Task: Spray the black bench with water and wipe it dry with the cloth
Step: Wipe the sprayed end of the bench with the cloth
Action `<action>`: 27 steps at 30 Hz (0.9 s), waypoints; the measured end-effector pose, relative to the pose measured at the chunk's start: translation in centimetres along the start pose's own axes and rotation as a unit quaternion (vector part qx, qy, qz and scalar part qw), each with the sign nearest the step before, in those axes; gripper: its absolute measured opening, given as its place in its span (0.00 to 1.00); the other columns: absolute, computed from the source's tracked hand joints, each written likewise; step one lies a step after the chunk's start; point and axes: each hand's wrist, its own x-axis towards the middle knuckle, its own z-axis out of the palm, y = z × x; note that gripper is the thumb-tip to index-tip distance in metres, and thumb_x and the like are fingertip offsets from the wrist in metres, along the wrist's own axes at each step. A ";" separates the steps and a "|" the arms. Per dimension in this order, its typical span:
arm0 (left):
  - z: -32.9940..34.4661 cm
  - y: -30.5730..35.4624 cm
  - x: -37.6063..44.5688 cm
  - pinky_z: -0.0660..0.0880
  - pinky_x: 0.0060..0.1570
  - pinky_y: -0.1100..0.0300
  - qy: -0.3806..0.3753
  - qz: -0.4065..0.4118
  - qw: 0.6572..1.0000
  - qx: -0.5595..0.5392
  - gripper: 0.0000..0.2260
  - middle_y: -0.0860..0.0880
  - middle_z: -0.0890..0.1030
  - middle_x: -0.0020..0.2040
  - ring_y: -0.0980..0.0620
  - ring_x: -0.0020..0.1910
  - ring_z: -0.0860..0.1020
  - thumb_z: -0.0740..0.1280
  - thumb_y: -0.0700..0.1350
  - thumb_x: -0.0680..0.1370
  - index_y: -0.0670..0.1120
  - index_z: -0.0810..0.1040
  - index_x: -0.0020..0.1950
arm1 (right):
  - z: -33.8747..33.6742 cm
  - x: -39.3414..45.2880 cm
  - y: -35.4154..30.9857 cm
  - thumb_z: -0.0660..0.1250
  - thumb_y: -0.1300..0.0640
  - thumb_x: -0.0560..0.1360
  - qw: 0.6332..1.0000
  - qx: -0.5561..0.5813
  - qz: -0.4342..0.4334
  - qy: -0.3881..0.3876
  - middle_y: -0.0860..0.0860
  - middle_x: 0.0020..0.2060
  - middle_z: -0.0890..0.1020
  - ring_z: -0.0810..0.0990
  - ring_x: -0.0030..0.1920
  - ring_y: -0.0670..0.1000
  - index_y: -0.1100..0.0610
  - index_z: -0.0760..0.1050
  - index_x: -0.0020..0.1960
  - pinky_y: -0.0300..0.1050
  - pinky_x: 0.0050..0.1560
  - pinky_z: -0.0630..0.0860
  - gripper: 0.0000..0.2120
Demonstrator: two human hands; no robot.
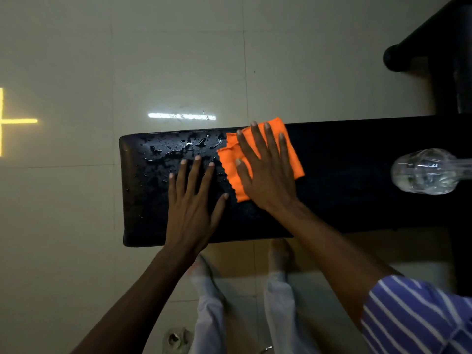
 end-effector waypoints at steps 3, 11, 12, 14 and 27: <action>-0.6 -1.1 -0.3 0.51 0.83 0.36 0.011 -0.021 1.000 0.018 0.31 0.45 0.57 0.86 0.41 0.86 0.50 0.56 0.63 0.84 0.50 0.61 0.84 | -0.3 0.6 2.5 0.51 0.43 0.87 0.999 -0.023 -0.045 -0.017 0.53 0.86 0.52 0.47 0.87 0.56 0.47 0.52 0.86 0.61 0.86 0.46 0.29; -0.8 -3.5 -1.3 0.51 0.83 0.38 0.014 -0.018 0.999 0.028 0.31 0.45 0.56 0.86 0.42 0.86 0.50 0.55 0.63 0.84 0.50 0.60 0.84 | 0.8 3.5 -4.4 0.50 0.43 0.86 0.997 0.018 0.080 0.015 0.54 0.86 0.56 0.48 0.86 0.58 0.47 0.57 0.85 0.63 0.85 0.43 0.28; -1.0 -3.6 -1.3 0.51 0.83 0.38 0.015 -0.021 0.999 0.028 0.31 0.45 0.56 0.86 0.42 0.86 0.50 0.55 0.63 0.84 0.50 0.60 0.84 | 1.1 2.4 -4.6 0.50 0.44 0.87 0.999 0.011 0.037 0.010 0.54 0.86 0.54 0.47 0.87 0.58 0.48 0.55 0.85 0.64 0.85 0.44 0.28; -1.3 -3.8 -1.3 0.52 0.83 0.38 0.018 -0.032 0.999 0.023 0.31 0.45 0.56 0.86 0.41 0.86 0.52 0.56 0.63 0.84 0.49 0.61 0.84 | 1.0 1.2 -3.5 0.50 0.44 0.87 0.999 0.002 -0.036 -0.006 0.53 0.86 0.52 0.46 0.87 0.57 0.48 0.52 0.86 0.63 0.85 0.45 0.29; -2.2 -7.7 -3.1 0.58 0.81 0.39 0.038 -0.068 0.997 -0.007 0.31 0.44 0.58 0.85 0.41 0.85 0.54 0.59 0.62 0.84 0.47 0.62 0.83 | 1.8 2.2 -8.2 0.49 0.44 0.88 0.997 0.001 -0.072 -0.030 0.52 0.86 0.51 0.46 0.87 0.56 0.49 0.51 0.86 0.61 0.85 0.43 0.28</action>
